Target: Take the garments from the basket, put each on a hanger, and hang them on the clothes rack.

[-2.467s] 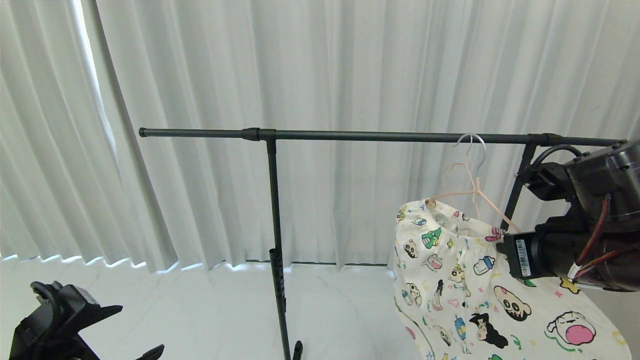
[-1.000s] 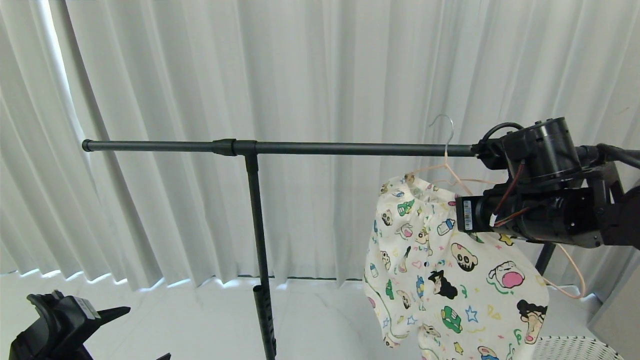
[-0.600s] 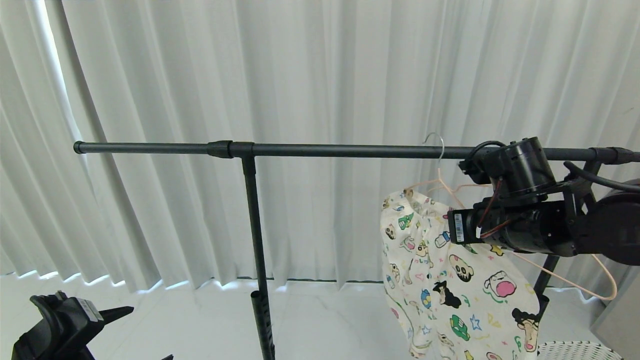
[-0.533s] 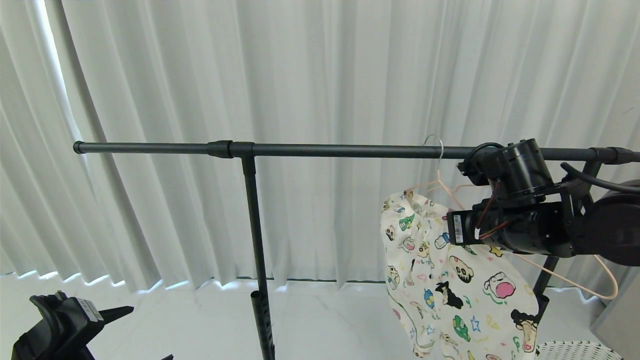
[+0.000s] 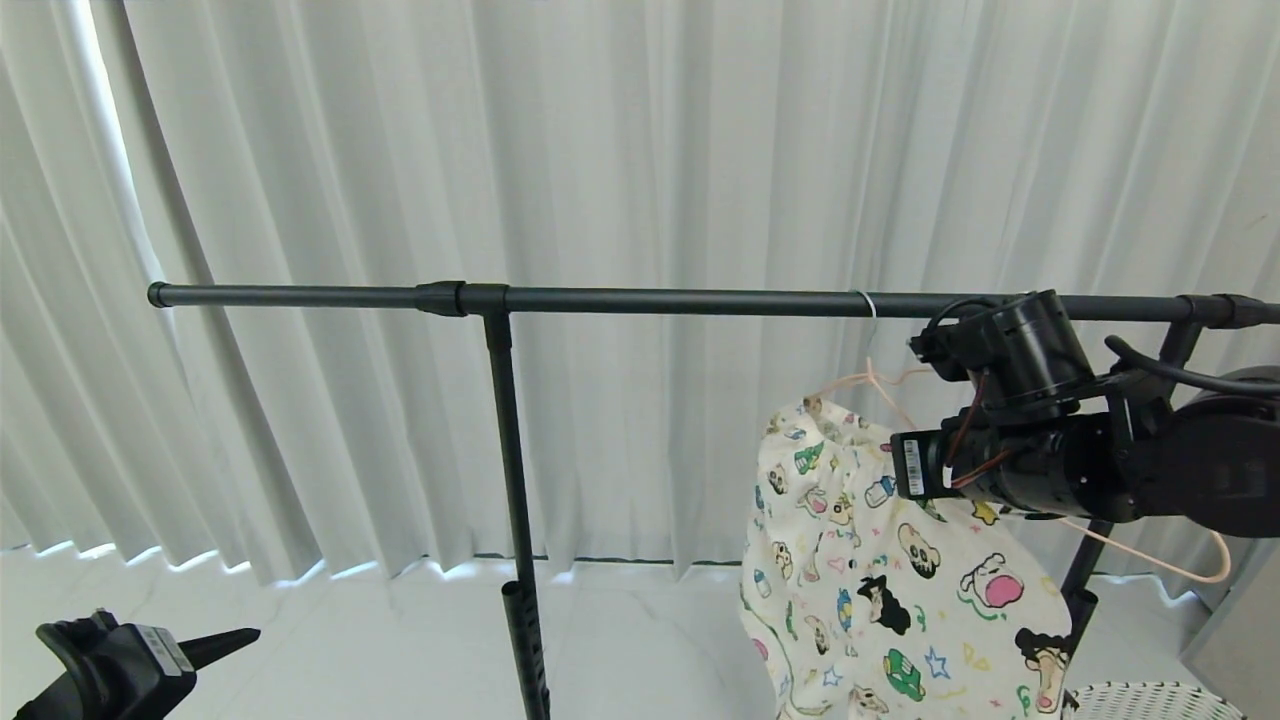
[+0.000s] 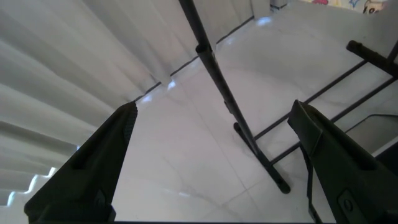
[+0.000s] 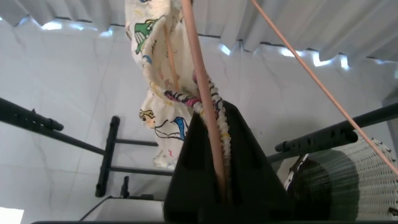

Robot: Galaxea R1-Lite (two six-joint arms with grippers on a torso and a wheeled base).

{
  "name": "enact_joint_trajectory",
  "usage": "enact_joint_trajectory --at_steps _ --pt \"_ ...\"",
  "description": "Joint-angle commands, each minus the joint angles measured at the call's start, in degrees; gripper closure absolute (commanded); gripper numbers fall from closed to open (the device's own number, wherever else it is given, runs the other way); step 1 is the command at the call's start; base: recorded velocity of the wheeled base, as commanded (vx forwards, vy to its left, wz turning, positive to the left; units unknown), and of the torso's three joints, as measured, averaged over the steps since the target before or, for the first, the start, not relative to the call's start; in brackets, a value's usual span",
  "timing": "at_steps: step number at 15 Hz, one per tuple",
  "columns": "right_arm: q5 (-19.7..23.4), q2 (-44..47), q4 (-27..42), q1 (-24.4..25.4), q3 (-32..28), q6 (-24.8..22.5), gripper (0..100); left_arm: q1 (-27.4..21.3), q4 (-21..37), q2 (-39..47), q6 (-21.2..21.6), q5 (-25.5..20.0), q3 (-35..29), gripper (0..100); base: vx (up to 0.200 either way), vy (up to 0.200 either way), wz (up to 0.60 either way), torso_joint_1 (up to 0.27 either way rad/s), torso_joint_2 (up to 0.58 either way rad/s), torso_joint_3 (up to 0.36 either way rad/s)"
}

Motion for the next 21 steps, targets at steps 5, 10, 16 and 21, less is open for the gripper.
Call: enact_joint_trajectory --at_steps 5,10,16,21 --pt "-4.9 -4.9 5.6 2.4 -0.1 -1.5 0 0.2 0.0 -0.8 -0.6 0.1 0.0 0 0.0 0.0 0.0 0.0 0.0 0.0" --pt "-15.0 -14.9 6.6 2.7 6.9 -9.3 0 0.3 0.0 -0.7 -2.5 0.7 -0.3 0 -0.12 -0.12 0.0 0.007 0.0 -0.001" --pt "-18.4 -22.5 6.6 2.3 13.2 -14.1 0 0.8 0.0 -0.9 -2.6 1.6 -0.4 0 -0.2 -0.2 0.0 -0.001 0.0 0.006" --pt "-21.0 -24.2 6.6 0.7 18.1 -15.1 0 0.8 0.0 -0.8 -2.6 1.6 0.1 0 -0.12 -0.12 0.0 0.002 0.0 0.003"
